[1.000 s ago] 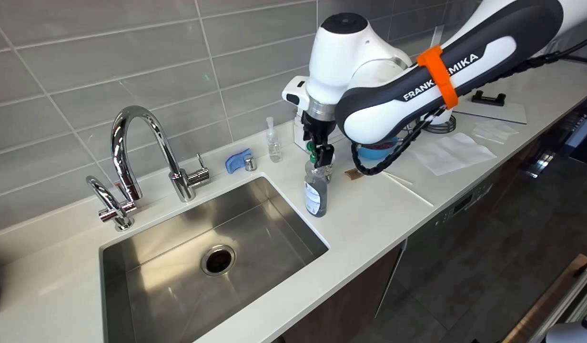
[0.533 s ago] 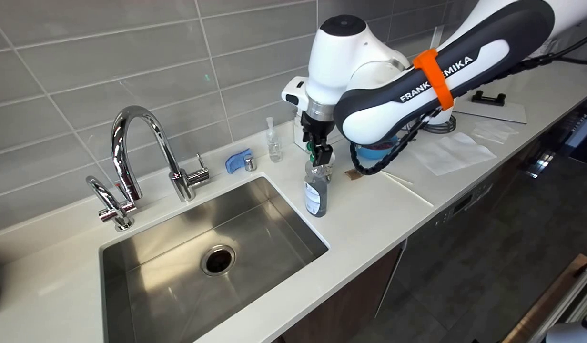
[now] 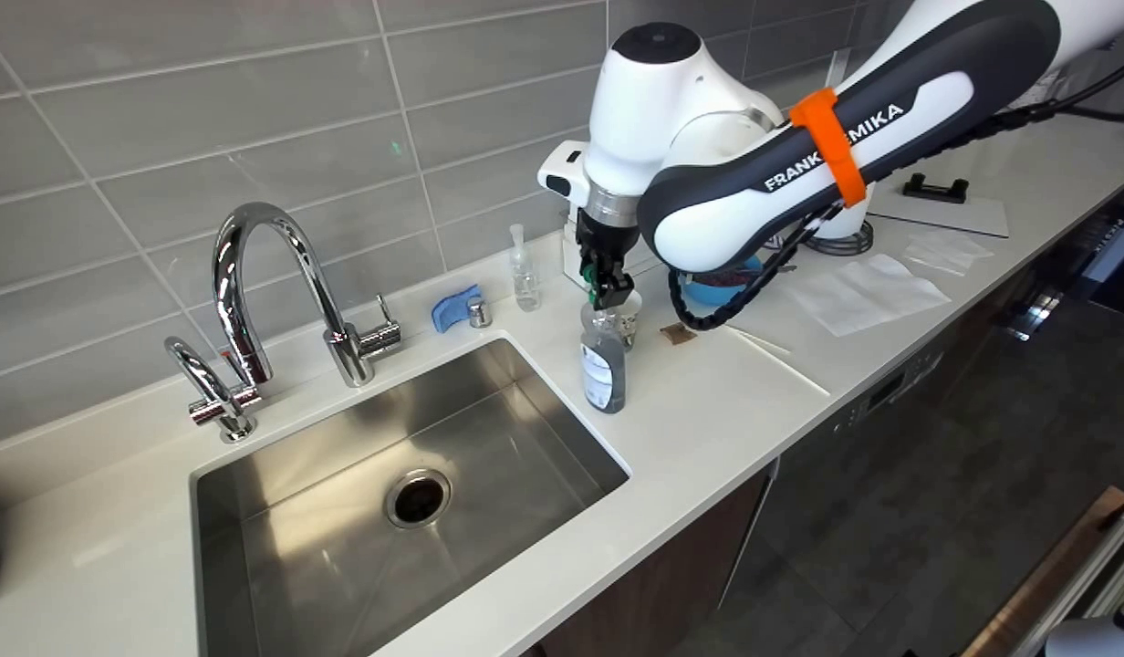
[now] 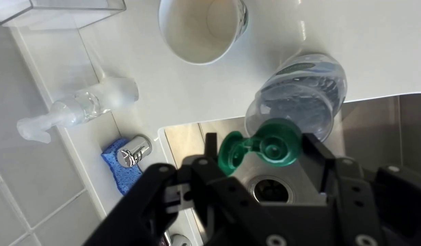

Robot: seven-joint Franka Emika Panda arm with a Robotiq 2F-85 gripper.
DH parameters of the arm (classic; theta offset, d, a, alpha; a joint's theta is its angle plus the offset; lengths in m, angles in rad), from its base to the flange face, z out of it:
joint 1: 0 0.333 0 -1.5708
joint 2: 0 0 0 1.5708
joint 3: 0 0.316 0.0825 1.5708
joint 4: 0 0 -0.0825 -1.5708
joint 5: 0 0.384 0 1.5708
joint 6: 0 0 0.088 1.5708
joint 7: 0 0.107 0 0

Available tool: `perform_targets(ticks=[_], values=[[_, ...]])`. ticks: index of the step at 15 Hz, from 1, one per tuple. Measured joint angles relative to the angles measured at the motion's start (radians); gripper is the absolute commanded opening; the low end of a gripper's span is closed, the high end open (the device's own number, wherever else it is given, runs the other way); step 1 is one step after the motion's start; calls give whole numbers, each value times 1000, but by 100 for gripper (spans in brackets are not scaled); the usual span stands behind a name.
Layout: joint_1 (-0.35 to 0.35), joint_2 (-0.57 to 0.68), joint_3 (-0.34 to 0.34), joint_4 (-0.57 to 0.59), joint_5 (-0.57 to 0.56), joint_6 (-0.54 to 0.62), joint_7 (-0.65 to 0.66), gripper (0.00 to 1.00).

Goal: Close the lid on the bottle

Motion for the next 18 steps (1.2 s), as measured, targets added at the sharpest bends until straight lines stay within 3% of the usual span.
perform_targets(ticks=[12,18], values=[[3,-12,0,0,-26,0,4,37],[4,-20,1,-1,-32,0,18,40]])
